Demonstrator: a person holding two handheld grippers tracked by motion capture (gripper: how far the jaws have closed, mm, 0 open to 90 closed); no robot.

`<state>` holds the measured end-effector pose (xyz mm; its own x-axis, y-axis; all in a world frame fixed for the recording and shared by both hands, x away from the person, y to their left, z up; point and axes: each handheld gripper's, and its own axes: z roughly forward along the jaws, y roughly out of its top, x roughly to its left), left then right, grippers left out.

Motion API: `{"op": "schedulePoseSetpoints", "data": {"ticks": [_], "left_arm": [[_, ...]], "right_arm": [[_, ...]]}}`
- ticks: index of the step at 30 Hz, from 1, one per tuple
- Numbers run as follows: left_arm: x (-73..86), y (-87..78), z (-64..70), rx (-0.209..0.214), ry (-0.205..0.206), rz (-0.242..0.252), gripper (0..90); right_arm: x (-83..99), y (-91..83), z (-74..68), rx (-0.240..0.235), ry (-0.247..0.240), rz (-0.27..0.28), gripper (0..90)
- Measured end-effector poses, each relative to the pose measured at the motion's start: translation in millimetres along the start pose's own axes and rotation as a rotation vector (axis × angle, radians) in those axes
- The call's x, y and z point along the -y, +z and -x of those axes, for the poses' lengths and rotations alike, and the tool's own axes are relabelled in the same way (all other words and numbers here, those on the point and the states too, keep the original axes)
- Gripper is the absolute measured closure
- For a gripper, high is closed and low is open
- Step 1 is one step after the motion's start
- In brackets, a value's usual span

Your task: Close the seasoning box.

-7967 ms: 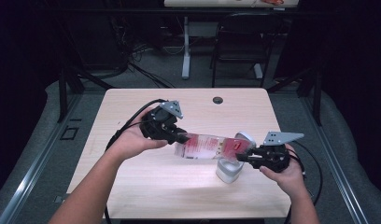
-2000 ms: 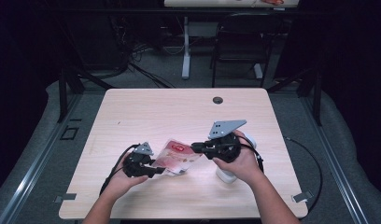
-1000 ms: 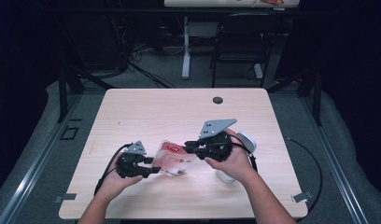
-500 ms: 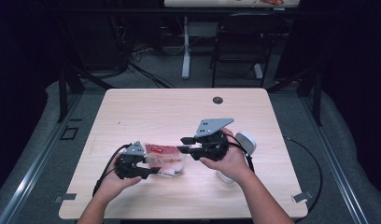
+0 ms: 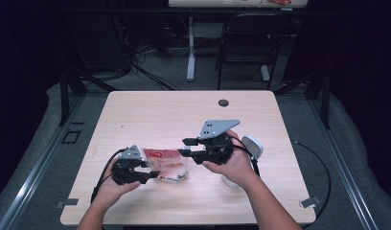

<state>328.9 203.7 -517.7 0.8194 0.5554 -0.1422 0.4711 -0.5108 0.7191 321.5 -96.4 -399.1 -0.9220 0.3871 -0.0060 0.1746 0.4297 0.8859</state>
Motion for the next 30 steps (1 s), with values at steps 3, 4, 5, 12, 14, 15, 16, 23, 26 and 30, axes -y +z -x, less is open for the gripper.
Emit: {"op": "schedulePoseSetpoints", "data": {"ticks": [3, 4, 5, 12, 14, 15, 16, 23, 26, 30], "left_arm": [[1.7, -2.0, -0.8, -0.004, -0.004, -0.004, 49.0], [2.4, -2.6, -1.0, -0.005, -0.006, 0.0, 48.9], [2.9, -3.6, -1.6, -0.005, -0.007, 0.0, 48.6], [6.0, -9.9, -3.5, -0.021, -0.024, 0.012, 48.0], [8.2, -11.5, -3.4, -0.029, -0.033, 0.018, 47.8], [9.1, -12.5, -4.0, -0.03, -0.03, 0.017, 47.9], [9.9, -13.8, -4.5, -0.03, -0.033, 0.013, 47.9], [15.3, -19.7, -8.6, -0.056, -0.048, 0.017, 47.9], [17.3, -20.9, -9.9, -0.059, -0.058, 0.024, 48.0], [17.7, -22.5, -10.3, -0.068, -0.058, 0.028, 48.3]], "right_arm": [[-1.6, -2.9, -0.9, 0.009, -0.003, 0.002, 61.2], [-1.6, -4.2, -1.0, 0.011, 0.003, 0.01, 60.2], [-1.6, -6.3, -0.6, 0.011, 0.003, 0.012, 58.9], [2.6, -20.4, 8.0, 0.056, 0.042, 0.023, 56.3], [4.7, -25.3, 10.0, 0.08, 0.05, 0.024, 55.8], [5.9, -28.0, 11.2, 0.09, 0.055, 0.028, 55.6], [7.2, -30.7, 12.7, 0.097, 0.062, 0.035, 55.2], [18.4, -43.1, 21.7, 0.158, 0.106, 0.05, 55.2], [22.4, -48.0, 24.3, 0.178, 0.118, 0.053, 54.9], [27.4, -54.9, 29.1, 0.219, 0.137, 0.058, 54.3]]}}
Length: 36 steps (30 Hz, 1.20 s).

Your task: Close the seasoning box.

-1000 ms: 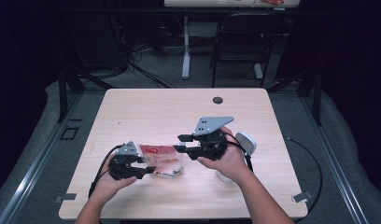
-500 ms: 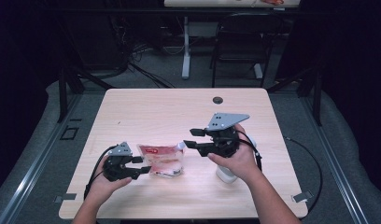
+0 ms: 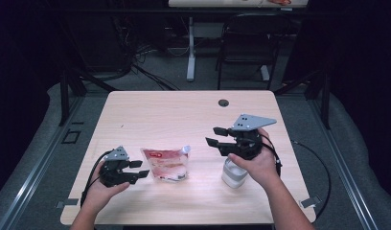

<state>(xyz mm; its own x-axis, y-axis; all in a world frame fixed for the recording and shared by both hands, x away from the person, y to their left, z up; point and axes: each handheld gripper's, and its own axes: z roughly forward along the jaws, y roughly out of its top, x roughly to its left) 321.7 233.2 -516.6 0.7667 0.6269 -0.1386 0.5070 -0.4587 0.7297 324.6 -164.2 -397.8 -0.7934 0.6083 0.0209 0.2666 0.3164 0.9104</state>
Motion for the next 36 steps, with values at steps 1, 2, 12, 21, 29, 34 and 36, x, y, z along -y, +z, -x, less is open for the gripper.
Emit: {"op": "schedulePoseSetpoints", "data": {"ticks": [1, 2, 12, 21, 29, 34, 36], "left_arm": [[0.0, -0.3, 0.2, -0.002, 0.002, 0.0, 48.4], [0.0, -0.5, 0.2, -0.002, 0.003, 0.0, 48.4], [-0.3, -3.1, -1.9, -0.01, -0.004, 0.009, 48.7], [1.2, -5.6, -4.0, -0.024, -0.016, 0.022, 49.0], [3.2, -8.0, -7.8, -0.049, -0.031, 0.028, 49.0], [4.5, -9.5, -9.4, -0.064, -0.041, 0.043, 48.7], [4.9, -10.2, -10.3, -0.061, -0.044, 0.038, 48.5]], "right_arm": [[0.9, -1.2, 1.3, 0.011, 0.008, 0.003, 54.0], [1.9, -2.1, 2.6, 0.018, 0.013, 0.006, 53.4], [8.3, -12.4, 7.5, 0.072, 0.004, -0.011, 52.0], [12.6, -22.5, 15.3, 0.107, 0.028, 0.01, 48.0], [20.6, -34.7, 26.9, 0.217, 0.072, 0.003, 47.4], [29.8, -44.1, 37.4, 0.28, 0.1, 0.002, 47.5], [33.9, -48.1, 41.4, 0.297, 0.117, 0.004, 47.5]]}}
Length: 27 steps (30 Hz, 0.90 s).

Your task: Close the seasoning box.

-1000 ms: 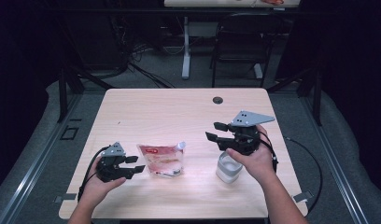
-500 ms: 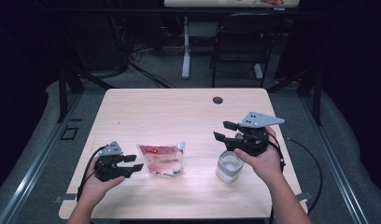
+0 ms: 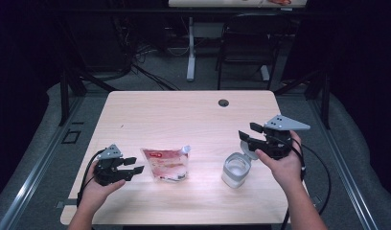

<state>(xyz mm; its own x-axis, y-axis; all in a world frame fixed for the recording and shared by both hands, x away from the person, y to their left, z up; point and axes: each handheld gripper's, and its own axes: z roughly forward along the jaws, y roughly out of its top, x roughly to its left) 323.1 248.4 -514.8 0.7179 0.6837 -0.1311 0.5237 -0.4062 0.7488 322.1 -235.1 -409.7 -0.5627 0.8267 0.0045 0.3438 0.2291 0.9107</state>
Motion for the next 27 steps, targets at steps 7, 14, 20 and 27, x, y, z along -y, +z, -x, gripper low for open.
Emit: {"op": "schedulePoseSetpoints", "data": {"ticks": [7, 14, 20, 27], "left_arm": [[0.6, -1.5, -1.1, -0.014, -0.002, 0.007, 48.5], [1.8, -3.5, -3.4, -0.023, -0.009, 0.013, 48.5], [2.6, -4.9, -5.0, -0.027, -0.017, 0.017, 47.9], [3.5, -5.5, -5.9, -0.037, -0.027, 0.025, 47.8]], "right_arm": [[13.1, -9.5, 18.2, 0.043, 0.05, -0.001, 52.7], [25.7, -19.3, 31.9, 0.079, 0.074, -0.002, 69.0], [37.2, -25.7, 42.9, 0.102, 0.1, -0.015, 84.8], [49.8, -26.1, 48.2, 0.107, 0.123, -0.03, 90.0]]}}
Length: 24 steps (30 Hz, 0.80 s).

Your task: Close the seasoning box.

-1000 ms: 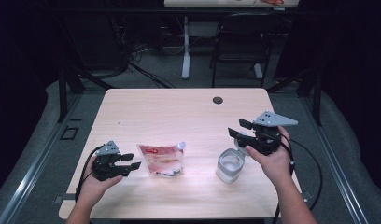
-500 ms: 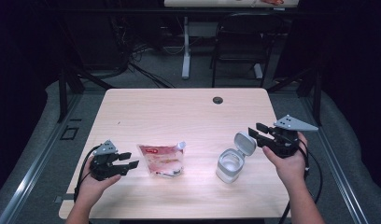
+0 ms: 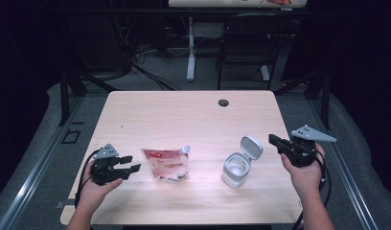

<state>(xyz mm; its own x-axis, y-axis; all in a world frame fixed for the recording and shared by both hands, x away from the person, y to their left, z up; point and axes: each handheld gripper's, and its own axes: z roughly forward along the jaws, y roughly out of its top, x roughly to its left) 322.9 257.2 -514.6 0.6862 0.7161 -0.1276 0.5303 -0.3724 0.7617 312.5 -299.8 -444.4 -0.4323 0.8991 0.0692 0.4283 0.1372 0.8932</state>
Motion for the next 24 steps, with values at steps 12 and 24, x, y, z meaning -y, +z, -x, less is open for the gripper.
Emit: {"op": "schedulePoseSetpoints", "data": {"ticks": [12, 24], "left_arm": [[1.7, 0.9, -1.0, -0.006, -0.006, -0.003, 47.5], [1.7, 1.6, -0.6, -0.005, -0.002, -0.008, 47.3]], "right_arm": [[9.3, 5.6, -1.3, -0.018, 0.015, -0.016, 90.0], [11.6, 8.8, -10.6, -0.053, 0.011, -0.016, 90.0]]}}
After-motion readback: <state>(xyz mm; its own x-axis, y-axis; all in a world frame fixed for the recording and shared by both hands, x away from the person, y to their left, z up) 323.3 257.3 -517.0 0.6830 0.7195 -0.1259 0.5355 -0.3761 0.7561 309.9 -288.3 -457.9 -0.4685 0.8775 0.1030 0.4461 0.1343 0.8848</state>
